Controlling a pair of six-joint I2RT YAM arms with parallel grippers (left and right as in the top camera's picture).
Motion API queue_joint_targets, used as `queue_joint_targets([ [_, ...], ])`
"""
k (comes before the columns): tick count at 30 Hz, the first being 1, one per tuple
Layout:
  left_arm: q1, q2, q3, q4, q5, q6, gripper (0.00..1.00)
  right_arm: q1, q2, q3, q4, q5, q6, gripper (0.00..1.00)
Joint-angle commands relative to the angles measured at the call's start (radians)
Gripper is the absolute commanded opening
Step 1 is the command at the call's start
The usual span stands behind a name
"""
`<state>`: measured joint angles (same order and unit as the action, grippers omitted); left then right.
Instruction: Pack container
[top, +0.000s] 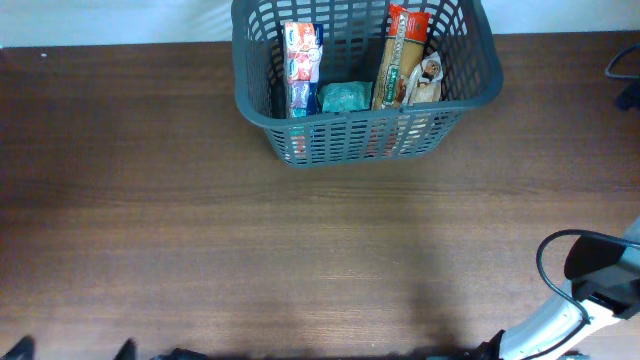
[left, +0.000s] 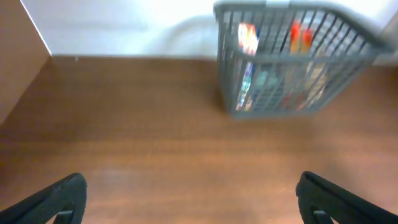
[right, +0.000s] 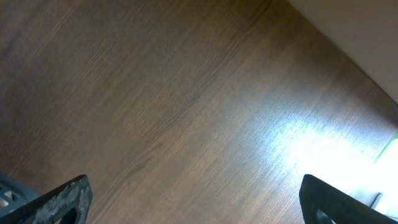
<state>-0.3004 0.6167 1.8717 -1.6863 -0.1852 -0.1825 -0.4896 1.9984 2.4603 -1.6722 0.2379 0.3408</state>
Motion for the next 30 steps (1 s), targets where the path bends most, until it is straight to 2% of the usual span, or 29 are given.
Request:
queue_joint_targets([
  [1,0.002,0.003,-0.154,0.045,0.009,0.148,0.99,-0.002,-0.01,-0.003,0.001,-0.002,0.009,0.99],
  [4,0.003,-0.002,-0.273,0.163,0.02,0.214,0.99,-0.002,-0.01,-0.003,0.001,-0.002,0.009,0.99],
  [9,0.059,-0.085,-0.502,0.454,0.176,0.368,1.0,-0.002,-0.01,-0.003,0.001,-0.002,0.009,0.99],
  [15,0.182,-0.284,-0.805,0.655,0.274,0.372,0.99,-0.002,-0.01,-0.003,0.001,-0.002,0.009,0.99],
  [21,0.256,-0.428,-0.997,0.797,0.302,0.372,0.99,-0.002,-0.01,-0.003,0.001,-0.002,0.009,0.99],
  [30,0.267,-0.603,-1.386,1.254,0.302,0.362,0.99,-0.002,-0.01,-0.003,0.001,-0.002,0.009,0.99],
])
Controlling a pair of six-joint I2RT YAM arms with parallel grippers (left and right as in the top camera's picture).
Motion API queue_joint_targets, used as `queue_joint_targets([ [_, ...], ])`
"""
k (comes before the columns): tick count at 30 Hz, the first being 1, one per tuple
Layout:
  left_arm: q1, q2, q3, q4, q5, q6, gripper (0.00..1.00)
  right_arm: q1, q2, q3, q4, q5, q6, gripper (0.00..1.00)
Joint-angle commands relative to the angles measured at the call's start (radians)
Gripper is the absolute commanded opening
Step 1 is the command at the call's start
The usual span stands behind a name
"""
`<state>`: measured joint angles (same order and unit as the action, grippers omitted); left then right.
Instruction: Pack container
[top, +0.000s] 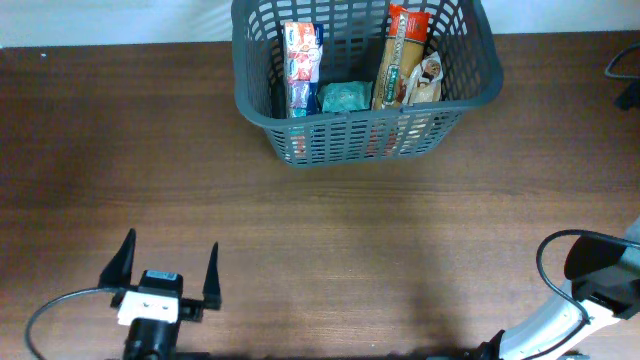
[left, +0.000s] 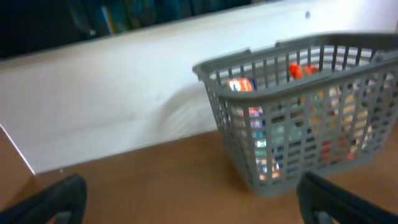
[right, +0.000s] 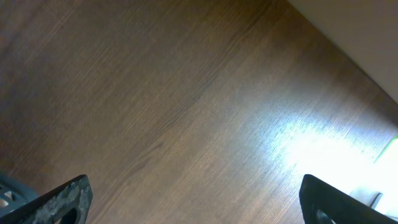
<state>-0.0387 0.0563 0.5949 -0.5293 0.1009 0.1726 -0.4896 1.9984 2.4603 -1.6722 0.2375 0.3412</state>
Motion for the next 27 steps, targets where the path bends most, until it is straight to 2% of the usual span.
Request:
queue_joint_targets([
  [1,0.006,-0.047,-0.136,0.13,0.016,0.005,0.99,-0.002,-0.01,-0.003,0.001,-0.002,0.008,0.99],
  [5,0.019,-0.049,-0.242,0.272,0.016,0.001,0.99,-0.002,-0.01,-0.003,0.001,-0.002,0.008,0.99],
  [16,0.085,-0.051,-0.442,0.515,0.008,0.002,0.99,-0.002,-0.01,-0.003,0.001,-0.002,0.008,0.99],
  [27,0.085,-0.051,-0.536,0.568,0.008,0.002,0.99,-0.002,-0.01,-0.003,0.001,-0.002,0.008,0.99],
])
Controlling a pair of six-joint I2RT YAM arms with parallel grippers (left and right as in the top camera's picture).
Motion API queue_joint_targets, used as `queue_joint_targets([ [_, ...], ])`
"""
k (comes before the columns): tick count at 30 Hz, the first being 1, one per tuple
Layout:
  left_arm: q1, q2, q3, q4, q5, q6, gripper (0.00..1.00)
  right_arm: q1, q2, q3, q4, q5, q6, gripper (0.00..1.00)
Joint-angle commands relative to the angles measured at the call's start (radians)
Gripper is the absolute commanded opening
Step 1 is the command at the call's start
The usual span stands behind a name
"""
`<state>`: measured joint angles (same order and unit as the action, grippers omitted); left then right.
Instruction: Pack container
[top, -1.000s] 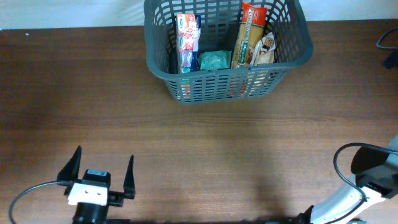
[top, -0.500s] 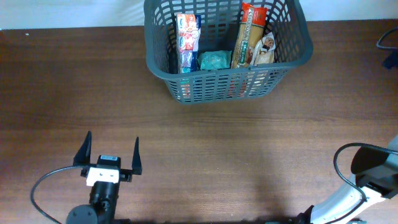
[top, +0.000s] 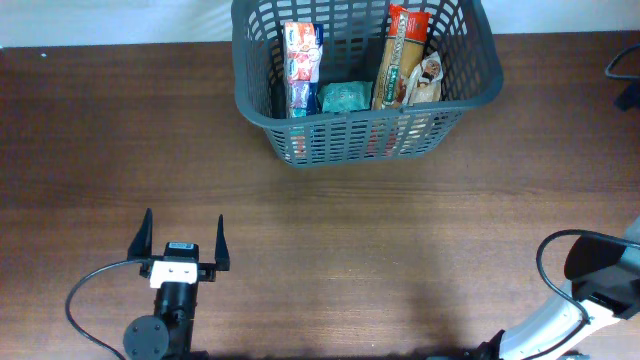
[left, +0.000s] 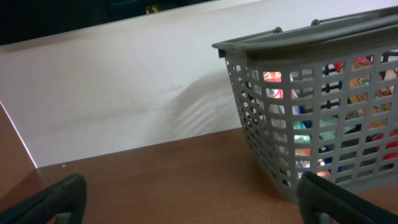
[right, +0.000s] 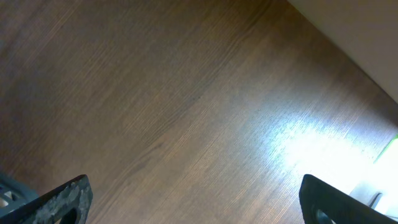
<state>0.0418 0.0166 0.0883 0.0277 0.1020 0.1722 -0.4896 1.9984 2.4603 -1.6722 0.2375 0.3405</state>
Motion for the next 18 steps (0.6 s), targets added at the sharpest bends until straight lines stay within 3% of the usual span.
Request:
queue_joint_targets([
  [1,0.005,-0.011,-0.037,0.011,0.007,0.002,0.99,-0.002,-0.01,-0.003,0.001,-0.002,0.009,0.99],
  [18,0.0,-0.012,-0.08,-0.05,0.011,0.002,0.99,-0.002,-0.01,-0.003,0.001,-0.002,0.009,0.99],
])
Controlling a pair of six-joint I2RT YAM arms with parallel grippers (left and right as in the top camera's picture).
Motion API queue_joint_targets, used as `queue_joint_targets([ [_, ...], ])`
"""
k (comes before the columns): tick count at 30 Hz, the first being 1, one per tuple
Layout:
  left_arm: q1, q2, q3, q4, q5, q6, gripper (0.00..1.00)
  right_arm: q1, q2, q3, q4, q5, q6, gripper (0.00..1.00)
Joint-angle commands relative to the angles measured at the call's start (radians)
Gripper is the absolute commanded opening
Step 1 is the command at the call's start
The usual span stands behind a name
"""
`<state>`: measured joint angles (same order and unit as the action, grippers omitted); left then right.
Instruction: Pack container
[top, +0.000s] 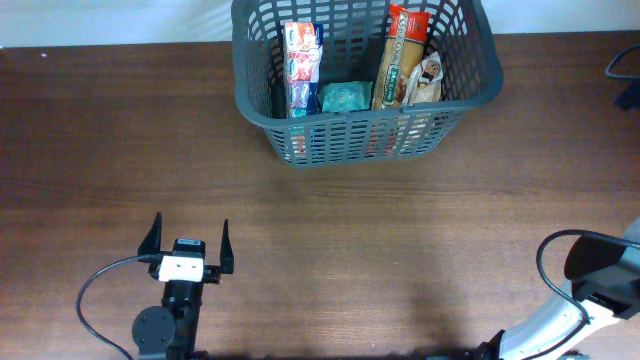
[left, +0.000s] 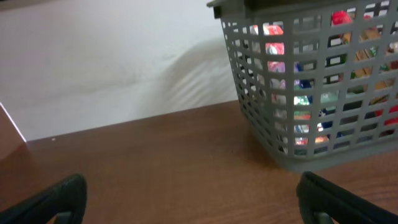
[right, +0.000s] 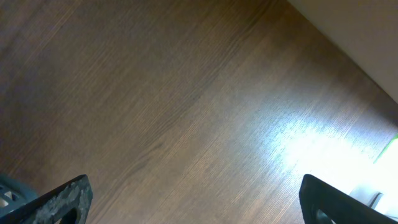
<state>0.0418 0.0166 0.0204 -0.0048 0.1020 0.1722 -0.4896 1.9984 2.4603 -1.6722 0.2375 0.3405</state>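
A grey slatted basket (top: 470, 75) stands at the table's far edge. It holds a red-and-white carton (top: 302, 55), a teal packet (top: 345, 97), a tall orange pasta bag (top: 398, 55) and a clear wrapped item (top: 428, 80). The left wrist view shows the basket (left: 348, 155) from the front. My left gripper (top: 188, 236) is open and empty at the near left, pointing at the basket from well short of it. My right gripper (right: 193, 202) is open over bare wood; only its arm (top: 590, 290) shows overhead, at the near right corner.
The brown wooden table (top: 400, 230) runs from a white wall (left: 124, 56) at the back to the near edge. A black cable (top: 100, 300) loops beside the left arm. A dark object (top: 625, 75) sits at the far right edge.
My left gripper has moved slightly right and nearer the front edge; its camera view has tilted down a little, showing more tabletop before the basket. The right arm has not moved.
My left gripper first showed only as fingertips at the near edge. It then stood out on the near left of the table, then a little farther in and right, and is now slightly right again. The basket's contents and the right arm stayed unchanged.
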Motion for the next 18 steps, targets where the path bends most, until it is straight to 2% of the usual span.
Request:
queue_joint_targets([
  [1,0.0,-0.012,-0.012,-0.027,0.011,0.005,0.99,-0.002,-0.01,-0.003,0.001,-0.002,0.009,0.99],
  [7,-0.001,-0.012,-0.012,-0.063,0.041,0.092,0.99,-0.002,-0.01,-0.003,0.001,-0.002,0.009,0.99],
  [18,0.0,-0.012,-0.012,-0.067,0.022,0.121,0.99,-0.002,-0.01,-0.003,0.001,-0.002,0.009,0.99],
])
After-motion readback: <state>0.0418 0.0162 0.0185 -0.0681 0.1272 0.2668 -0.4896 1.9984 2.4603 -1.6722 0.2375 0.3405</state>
